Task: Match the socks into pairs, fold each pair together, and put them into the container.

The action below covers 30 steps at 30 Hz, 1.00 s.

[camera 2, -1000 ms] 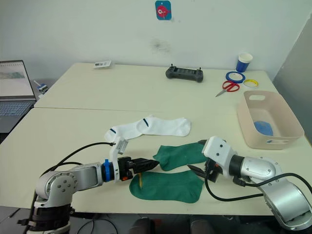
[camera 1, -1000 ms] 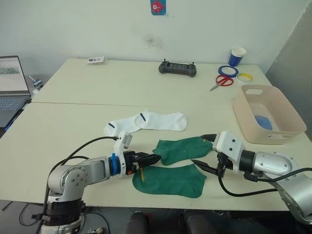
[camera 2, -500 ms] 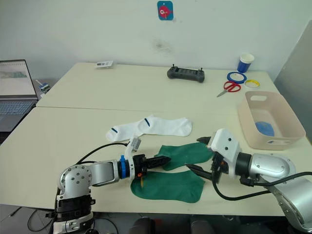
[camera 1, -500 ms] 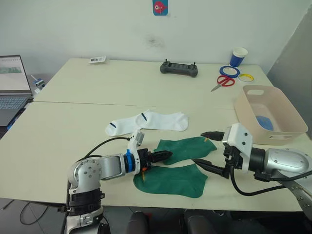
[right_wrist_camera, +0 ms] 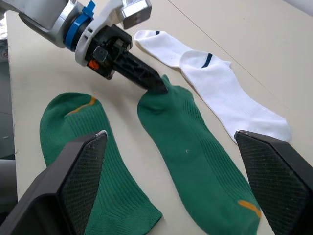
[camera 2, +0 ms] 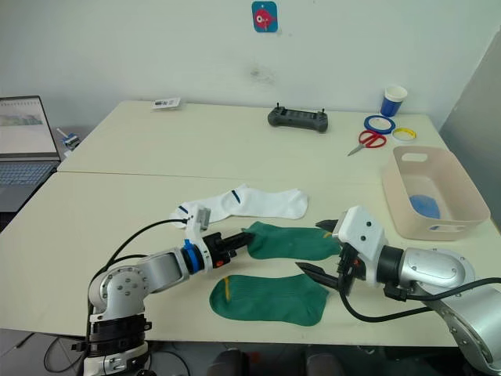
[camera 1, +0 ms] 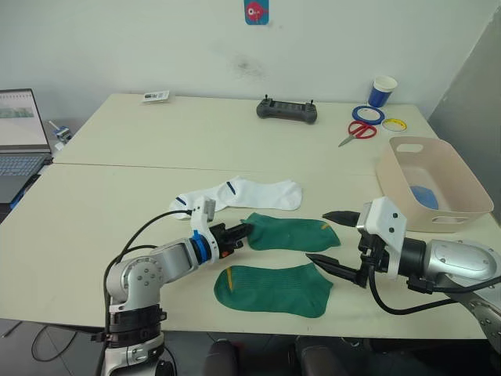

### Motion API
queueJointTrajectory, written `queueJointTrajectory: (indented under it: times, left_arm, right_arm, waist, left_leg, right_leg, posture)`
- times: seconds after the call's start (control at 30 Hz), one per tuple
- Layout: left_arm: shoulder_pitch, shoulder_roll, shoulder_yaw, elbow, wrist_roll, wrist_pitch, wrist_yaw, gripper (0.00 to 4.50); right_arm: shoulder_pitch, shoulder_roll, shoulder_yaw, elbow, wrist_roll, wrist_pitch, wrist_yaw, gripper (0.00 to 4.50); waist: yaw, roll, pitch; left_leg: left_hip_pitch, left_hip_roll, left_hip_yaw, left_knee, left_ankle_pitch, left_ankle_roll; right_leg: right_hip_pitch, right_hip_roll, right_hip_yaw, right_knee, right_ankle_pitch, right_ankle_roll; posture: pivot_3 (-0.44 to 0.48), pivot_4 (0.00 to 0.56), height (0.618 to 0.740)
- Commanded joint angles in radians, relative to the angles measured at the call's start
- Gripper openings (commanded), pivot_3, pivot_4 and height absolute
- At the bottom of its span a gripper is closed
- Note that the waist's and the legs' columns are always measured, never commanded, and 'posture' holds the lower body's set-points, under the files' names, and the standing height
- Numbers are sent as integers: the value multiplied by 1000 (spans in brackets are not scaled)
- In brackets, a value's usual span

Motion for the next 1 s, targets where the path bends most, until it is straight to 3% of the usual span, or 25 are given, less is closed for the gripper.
queueJointTrajectory:
  times: [0.03,0.23,0.33,0.43,0.53,0.7,0.8,1.0]
  left_arm:
    - [-62,72,109,-36,-96,-12,-36,9]
    - [-156,281,213,-10,-250,73,-98,9]
    - [-210,421,208,8,-291,120,-159,9]
    - [-232,459,146,-2,-299,147,-171,9]
    - [-236,423,88,-19,-302,148,-151,9]
    - [-204,194,-112,-88,-284,145,-59,9]
    - [-207,66,-262,-54,-174,57,-43,9]
    - [-213,-21,-470,-5,16,-90,-94,9]
  right_arm:
    - [-6,-14,-7,-33,19,-8,-6,4500]
    - [5,-15,1,-19,21,-23,-8,4500]
    - [-7,-5,19,4,10,-35,-13,4500]
    - [-9,-7,23,20,1,-40,-20,4500]
    - [0,-23,19,26,-9,-39,-23,4500]
    - [69,-98,-47,7,-28,-23,-18,4500]
    - [128,-135,-101,-6,-35,-17,-16,4500]
    - [191,-152,-168,-33,-21,2,-28,4500]
  waist:
    - [0,0,0]
    - [-1,-1,0]
    - [-1,-1,1]
    - [-1,-1,1]
    - [3,-1,1]
    - [10,-2,2]
    - [6,-3,2]
    - [0,-2,2]
  left_leg:
    - [0,0,0,0,0,0]
    - [-1,0,0,0,0,0]
    - [-1,0,0,-1,0,0]
    - [-1,0,0,-1,0,0]
    - [-1,-1,0,-1,0,0]
    - [-3,-3,0,0,0,0]
    - [-3,-3,1,0,0,0]
    - [-1,-1,1,-1,0,0]
  right_leg:
    - [0,0,0,0,0,0]
    - [0,0,-1,-1,0,0]
    - [-1,0,0,-2,0,0]
    - [-1,0,-1,-2,0,0]
    - [0,-2,-1,-2,0,0]
    - [0,-5,-1,-4,0,2]
    - [0,-4,0,-5,0,3]
    - [0,-1,1,-2,0,2]
  posture:
    - [0,150,740]
    - [0,150,740]
    - [0,150,740]
    - [0,150,740]
    - [0,150,740]
    - [0,150,740]
    - [0,150,740]
    - [0,150,740]
